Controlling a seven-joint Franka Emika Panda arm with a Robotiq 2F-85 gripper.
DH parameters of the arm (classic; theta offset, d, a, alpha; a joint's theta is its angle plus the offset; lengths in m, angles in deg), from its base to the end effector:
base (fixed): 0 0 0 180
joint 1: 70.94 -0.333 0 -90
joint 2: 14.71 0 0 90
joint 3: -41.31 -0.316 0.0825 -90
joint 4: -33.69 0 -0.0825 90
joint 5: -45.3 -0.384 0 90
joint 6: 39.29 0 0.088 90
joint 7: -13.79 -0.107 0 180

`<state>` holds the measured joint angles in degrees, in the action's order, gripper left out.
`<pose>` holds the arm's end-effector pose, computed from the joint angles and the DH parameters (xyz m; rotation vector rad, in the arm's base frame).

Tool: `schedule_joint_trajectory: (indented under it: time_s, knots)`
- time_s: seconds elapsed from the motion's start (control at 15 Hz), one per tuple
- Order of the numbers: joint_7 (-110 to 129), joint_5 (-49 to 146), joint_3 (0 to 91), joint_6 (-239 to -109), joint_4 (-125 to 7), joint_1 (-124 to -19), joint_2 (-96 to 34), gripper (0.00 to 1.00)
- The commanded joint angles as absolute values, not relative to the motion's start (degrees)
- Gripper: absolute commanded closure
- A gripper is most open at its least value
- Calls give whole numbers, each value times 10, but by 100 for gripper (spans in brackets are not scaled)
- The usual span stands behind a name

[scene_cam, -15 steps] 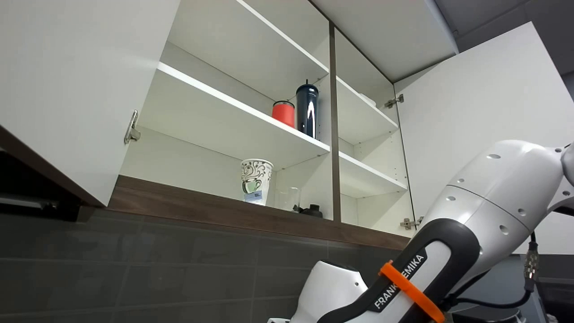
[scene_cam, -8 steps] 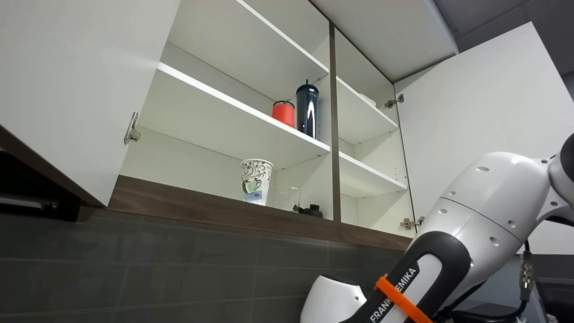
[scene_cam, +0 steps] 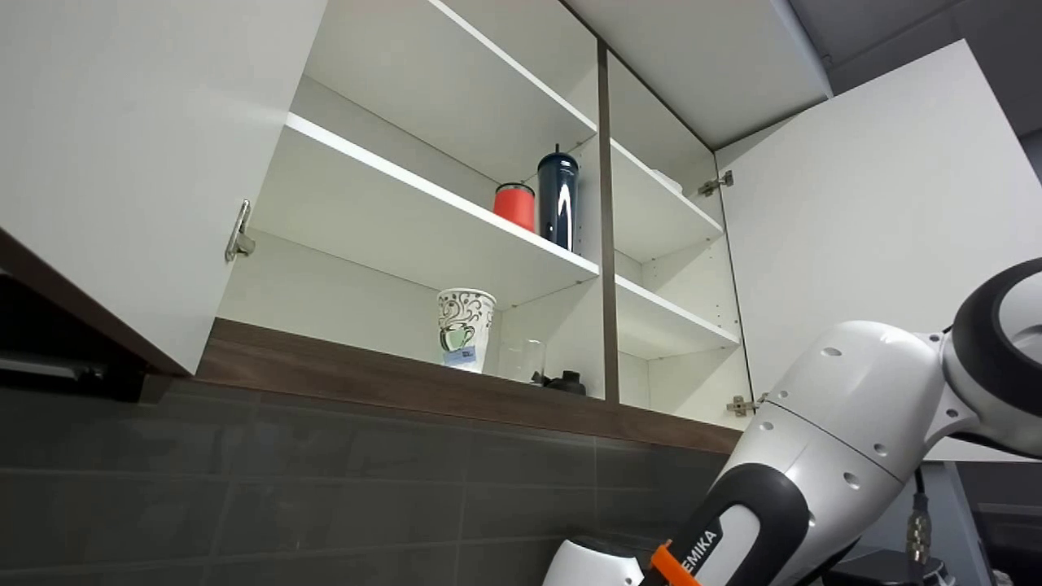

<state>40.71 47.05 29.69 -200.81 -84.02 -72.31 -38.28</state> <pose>0.6115 0.1367 0.2767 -2.8893 -1.0425 -0.5700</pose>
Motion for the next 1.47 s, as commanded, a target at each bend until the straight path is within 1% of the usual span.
schedule_joint_trajectory:
  time_s: [0.0, 0.2, 0.27, 0.33, 0.47, 0.53, 0.67, 0.87, 1.4]
  knots:
    - [405, 472, 286, -2002, -816, -711, -405, 34]
    - [408, 471, 283, -2000, -811, -705, -410, 58]
    - [407, 471, 282, -2000, -811, -704, -411, 65]
    - [406, 472, 283, -1999, -811, -705, -410, 74]
    - [401, 475, 286, -2000, -814, -707, -405, 87]
    - [401, 475, 286, -2000, -815, -707, -404, 96]
    - [397, 478, 289, -2000, -816, -709, -400, 100]
    - [392, 483, 293, -2001, -819, -713, -395, 98]
    - [376, 486, 291, -2003, -838, -722, -358, 98]
